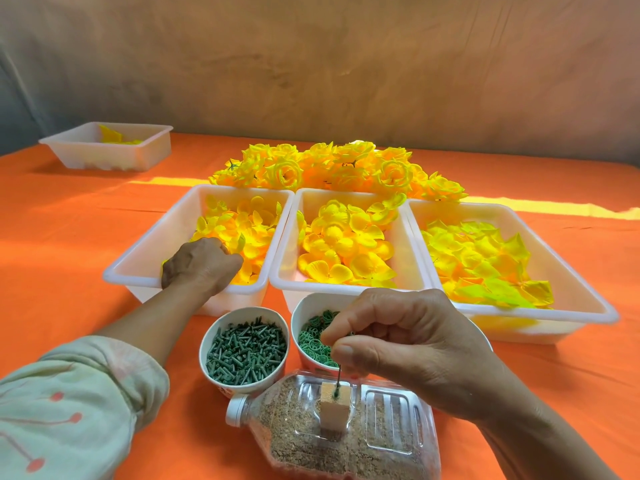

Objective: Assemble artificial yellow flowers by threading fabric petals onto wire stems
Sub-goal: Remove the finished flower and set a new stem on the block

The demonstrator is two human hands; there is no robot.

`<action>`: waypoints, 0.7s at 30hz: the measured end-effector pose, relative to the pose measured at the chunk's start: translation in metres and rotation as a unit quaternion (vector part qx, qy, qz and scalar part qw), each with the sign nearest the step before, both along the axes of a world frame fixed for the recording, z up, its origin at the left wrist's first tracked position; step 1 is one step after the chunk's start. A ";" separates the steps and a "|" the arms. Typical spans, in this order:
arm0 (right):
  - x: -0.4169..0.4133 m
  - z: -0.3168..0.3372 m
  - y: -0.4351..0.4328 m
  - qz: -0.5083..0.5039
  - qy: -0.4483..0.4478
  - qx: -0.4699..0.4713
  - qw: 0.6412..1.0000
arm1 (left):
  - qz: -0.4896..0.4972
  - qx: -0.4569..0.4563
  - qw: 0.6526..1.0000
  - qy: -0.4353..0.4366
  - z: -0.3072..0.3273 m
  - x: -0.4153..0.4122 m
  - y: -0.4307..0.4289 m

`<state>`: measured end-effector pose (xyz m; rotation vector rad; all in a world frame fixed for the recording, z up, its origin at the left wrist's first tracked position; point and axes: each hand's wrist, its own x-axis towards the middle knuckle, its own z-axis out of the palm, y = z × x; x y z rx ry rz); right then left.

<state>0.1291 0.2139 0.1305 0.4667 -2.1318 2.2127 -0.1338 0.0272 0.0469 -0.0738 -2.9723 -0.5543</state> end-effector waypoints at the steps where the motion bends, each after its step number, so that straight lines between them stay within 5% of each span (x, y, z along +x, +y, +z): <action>1: 0.000 0.000 0.000 0.000 -0.002 -0.001 1.000 | 0.000 0.000 1.000 0.001 0.000 0.000 0.000; 21: 0.001 0.005 -0.001 -0.001 -0.036 0.032 0.999 | -0.005 0.000 1.000 0.004 0.000 0.000 0.000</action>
